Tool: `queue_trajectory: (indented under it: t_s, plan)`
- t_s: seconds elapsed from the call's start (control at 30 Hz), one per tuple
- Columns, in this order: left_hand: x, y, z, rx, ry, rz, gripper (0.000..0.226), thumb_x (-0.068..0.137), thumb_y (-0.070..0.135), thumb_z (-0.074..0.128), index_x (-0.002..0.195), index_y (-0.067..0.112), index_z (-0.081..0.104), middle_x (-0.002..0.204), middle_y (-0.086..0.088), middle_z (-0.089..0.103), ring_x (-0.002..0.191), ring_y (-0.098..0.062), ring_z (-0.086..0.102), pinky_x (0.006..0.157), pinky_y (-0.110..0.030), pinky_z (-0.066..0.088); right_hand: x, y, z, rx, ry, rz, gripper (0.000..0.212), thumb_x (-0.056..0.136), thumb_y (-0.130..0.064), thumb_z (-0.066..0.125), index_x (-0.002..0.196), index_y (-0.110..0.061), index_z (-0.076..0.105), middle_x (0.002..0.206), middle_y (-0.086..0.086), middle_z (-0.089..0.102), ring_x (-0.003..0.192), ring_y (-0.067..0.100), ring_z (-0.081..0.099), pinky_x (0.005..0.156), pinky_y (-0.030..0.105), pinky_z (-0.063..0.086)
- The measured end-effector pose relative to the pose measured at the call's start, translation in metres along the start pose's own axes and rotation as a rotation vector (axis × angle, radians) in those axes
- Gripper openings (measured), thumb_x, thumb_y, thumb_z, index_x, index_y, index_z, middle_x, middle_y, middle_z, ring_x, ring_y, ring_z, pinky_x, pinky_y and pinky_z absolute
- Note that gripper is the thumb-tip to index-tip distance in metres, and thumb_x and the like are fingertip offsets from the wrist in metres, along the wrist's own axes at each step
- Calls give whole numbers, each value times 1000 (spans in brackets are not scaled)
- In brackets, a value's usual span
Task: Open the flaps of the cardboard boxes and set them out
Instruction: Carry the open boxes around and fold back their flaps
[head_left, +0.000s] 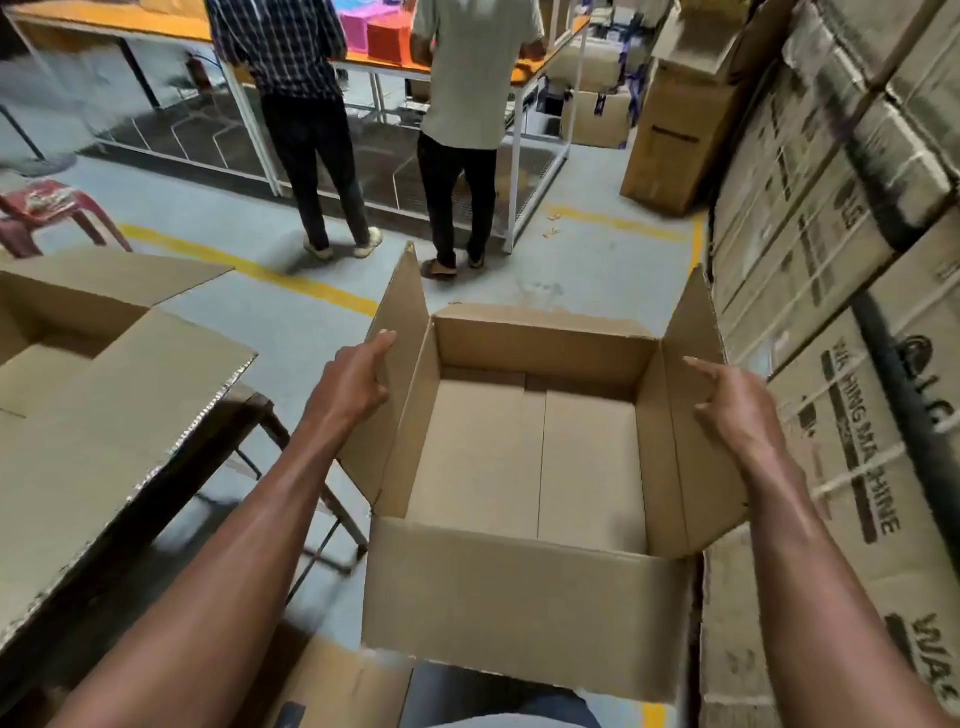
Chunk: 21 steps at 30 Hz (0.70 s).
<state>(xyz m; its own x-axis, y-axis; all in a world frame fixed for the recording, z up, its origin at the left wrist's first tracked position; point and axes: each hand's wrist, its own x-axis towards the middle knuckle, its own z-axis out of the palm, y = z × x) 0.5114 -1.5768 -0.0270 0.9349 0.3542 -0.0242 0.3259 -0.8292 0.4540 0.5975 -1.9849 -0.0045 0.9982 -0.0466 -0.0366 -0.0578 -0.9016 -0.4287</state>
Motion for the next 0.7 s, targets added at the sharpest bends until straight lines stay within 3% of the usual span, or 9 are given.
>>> queue_trajectory:
  t_s: [0.1,0.33,0.53,0.7]
  plan:
    - [62,13,0,-15,16,-48,81,79,-6,57,151,30,44,132,-21,60,114,-43,60,92,-45,52,85,-28,4,-6,-33,-52,75,77,11,55,141,-29,57,115,22,69,103,37,66,83,34,50]
    - [188,6,-12,-82,110,-185,78,83,-1,53,151,35,41,134,-17,59,114,-42,59,93,-45,51,258,-122,32,-61,-98,-254,73,77,8,67,141,-26,56,115,22,69,108,41,64,89,42,51]
    - [314,-38,-32,-71,195,-301,72,88,1,55,152,30,40,144,-16,53,123,-42,55,95,-43,48,394,-236,83,-48,-167,-347,73,79,7,63,140,-32,57,105,22,68,94,42,67,84,40,56]
    - [424,-86,-63,-66,219,-369,70,87,0,51,151,29,41,136,-19,56,116,-45,57,92,-46,51,492,-353,129,-57,-161,-439,68,80,6,62,139,-28,59,114,26,68,96,41,67,90,45,56]
